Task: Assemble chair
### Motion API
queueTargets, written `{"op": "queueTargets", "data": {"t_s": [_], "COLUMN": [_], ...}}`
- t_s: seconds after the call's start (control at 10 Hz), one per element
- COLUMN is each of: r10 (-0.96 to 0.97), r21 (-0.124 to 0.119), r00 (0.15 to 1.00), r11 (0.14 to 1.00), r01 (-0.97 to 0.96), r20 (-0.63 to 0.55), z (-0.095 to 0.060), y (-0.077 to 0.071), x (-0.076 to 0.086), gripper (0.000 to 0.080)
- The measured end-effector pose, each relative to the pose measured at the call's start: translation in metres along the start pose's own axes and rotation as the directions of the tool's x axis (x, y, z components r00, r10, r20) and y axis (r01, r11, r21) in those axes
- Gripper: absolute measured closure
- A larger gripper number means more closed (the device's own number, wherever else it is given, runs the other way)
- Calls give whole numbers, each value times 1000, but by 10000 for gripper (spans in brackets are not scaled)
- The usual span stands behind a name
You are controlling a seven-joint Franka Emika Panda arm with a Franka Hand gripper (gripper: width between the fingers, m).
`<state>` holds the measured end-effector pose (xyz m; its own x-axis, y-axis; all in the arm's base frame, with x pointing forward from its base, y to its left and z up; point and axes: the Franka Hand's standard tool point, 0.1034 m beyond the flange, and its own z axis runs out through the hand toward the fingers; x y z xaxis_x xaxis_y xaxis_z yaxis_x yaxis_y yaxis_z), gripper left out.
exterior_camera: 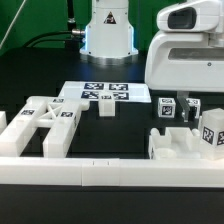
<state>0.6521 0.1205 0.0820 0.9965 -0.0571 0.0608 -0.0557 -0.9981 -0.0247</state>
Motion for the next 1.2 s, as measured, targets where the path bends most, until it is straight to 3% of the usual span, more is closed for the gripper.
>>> {"op": "queueTargets", "data": {"t_s": [0.2,0.3,0.4,0.5,0.6,0.8,1.2], "r10": [-212,-292,-340,-382,-383,-382,-276], "r21": [-46,-51,-53,-54,-54,-54,-46], "r00": [977,956,940,924,923,924,960], "r11": [976,956,940,923,923,923,960], "r01": [211,290,338,380,381,380,274], "r20": [-34,-30,-29,-26,-26,-26,-38], "z": [0,2,2,3,3,2,2], "y": [-6,-4,0,2,1,1,0], "x": [2,1,2,2,2,2,3], "gripper": [150,150,150,271,271,512,512]}}
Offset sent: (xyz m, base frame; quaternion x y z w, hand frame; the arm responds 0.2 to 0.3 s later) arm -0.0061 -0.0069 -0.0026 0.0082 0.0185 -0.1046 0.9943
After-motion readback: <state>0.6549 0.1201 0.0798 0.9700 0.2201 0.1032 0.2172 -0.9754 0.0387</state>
